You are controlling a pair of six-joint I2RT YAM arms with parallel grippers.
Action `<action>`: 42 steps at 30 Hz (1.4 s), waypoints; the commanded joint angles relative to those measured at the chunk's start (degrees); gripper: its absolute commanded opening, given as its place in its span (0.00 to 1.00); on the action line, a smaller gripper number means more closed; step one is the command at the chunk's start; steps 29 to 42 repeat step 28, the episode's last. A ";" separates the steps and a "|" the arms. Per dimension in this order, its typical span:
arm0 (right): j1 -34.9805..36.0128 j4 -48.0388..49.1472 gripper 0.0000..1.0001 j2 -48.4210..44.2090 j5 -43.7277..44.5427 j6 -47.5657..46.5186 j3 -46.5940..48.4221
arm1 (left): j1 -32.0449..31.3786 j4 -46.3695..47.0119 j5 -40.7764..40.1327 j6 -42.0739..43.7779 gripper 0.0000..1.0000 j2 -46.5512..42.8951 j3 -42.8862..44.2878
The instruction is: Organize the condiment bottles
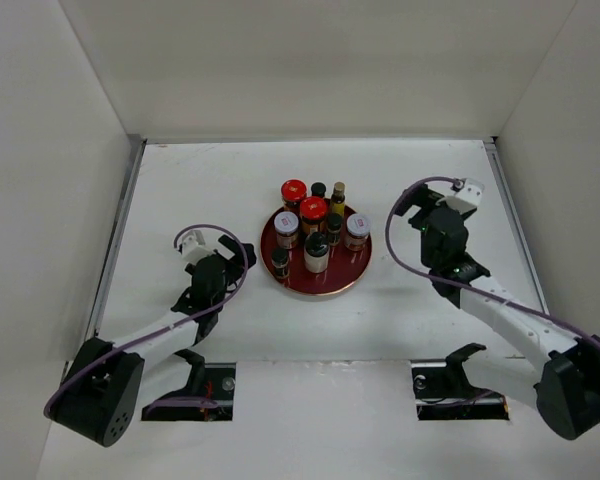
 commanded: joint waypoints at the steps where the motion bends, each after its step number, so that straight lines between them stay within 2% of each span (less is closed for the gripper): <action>1: -7.58 8.91 1.00 0.96 -6.02 3.39 -4.52 | 0.48 1.22 0.91 -0.02 1.00 2.16 3.22; 5: -14.98 20.15 1.00 6.84 -9.19 6.92 -9.27 | 1.01 1.04 2.75 -0.28 1.00 4.45 4.19; 13: -16.75 36.26 1.00 15.91 -8.93 7.36 -16.92 | 2.06 1.31 2.06 0.33 1.00 2.79 3.93; 20: -15.96 36.45 1.00 17.05 -7.53 7.01 -16.40 | 1.63 1.04 0.83 1.47 1.00 -0.90 3.23; 42: -15.96 34.51 1.00 17.14 -8.31 7.80 -15.78 | 1.10 1.39 1.09 2.79 1.00 -0.29 3.84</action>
